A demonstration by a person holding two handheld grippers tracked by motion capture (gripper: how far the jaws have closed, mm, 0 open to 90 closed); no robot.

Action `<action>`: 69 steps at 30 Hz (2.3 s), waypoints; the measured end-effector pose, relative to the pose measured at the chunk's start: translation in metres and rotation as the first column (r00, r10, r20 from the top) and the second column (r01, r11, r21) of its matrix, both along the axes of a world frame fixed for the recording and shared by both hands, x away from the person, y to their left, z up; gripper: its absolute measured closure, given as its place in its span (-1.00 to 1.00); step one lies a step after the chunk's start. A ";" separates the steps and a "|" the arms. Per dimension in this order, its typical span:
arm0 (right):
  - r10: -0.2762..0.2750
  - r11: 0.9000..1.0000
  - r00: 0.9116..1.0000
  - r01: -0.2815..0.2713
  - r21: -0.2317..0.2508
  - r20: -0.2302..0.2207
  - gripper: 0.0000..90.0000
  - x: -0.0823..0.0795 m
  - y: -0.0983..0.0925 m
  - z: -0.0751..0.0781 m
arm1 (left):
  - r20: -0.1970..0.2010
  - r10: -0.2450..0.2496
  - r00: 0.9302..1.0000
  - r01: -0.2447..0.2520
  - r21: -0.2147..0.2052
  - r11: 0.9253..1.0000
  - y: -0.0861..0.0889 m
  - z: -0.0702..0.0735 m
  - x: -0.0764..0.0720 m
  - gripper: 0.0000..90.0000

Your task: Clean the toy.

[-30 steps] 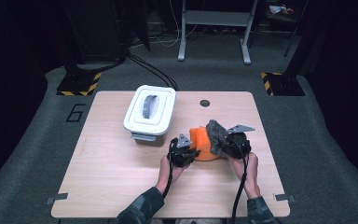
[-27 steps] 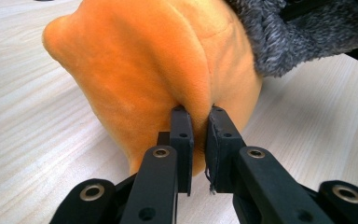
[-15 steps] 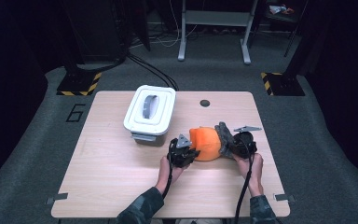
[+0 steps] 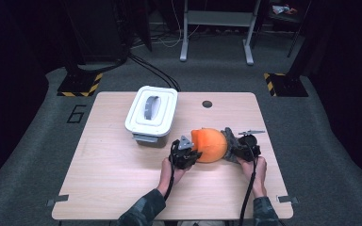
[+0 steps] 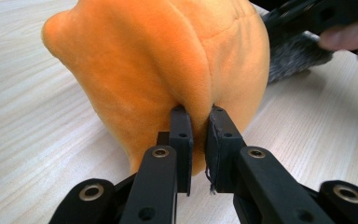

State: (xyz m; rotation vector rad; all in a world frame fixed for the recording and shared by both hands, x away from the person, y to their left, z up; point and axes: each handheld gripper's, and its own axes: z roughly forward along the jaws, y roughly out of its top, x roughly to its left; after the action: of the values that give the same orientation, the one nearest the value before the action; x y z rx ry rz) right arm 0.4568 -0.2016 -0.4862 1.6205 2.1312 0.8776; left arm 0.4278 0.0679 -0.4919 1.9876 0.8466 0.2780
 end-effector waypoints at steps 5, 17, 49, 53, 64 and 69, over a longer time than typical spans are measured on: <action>0.003 1.000 0.998 -0.005 0.021 0.070 0.74 -0.013 -0.006 0.023 | 0.002 0.001 1.000 -0.001 -0.005 1.000 0.001 -0.001 0.000 0.82; 0.162 0.985 0.968 -0.171 0.032 0.193 0.73 -0.038 0.033 0.074 | 0.005 0.001 1.000 -0.001 -0.003 1.000 0.001 -0.001 0.000 0.81; 0.121 0.993 0.985 -0.121 -0.009 0.121 0.73 -0.018 0.033 0.045 | 0.012 -0.016 1.000 0.017 -0.003 1.000 0.000 -0.001 0.001 0.81; 0.089 0.996 0.991 -0.089 -0.006 0.097 0.73 -0.014 0.020 0.034 | 0.018 -0.017 1.000 0.017 0.001 1.000 -0.001 -0.002 0.001 0.81; 0.021 0.999 0.999 -0.019 0.040 -0.038 0.73 0.004 -0.002 -0.010 | 0.017 -0.014 1.000 0.014 0.003 1.000 0.000 -0.002 0.002 0.81; 0.019 0.999 1.000 -0.018 0.036 -0.020 0.73 0.001 -0.004 -0.006 | 0.015 -0.009 1.000 0.009 0.004 1.000 0.000 -0.003 0.003 0.81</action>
State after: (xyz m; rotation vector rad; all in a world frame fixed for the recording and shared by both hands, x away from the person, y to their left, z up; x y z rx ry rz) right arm 0.4574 -0.2058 -0.4921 1.6359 2.1595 0.9135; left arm 0.4303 0.0683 -0.4946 1.9900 0.8285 0.2893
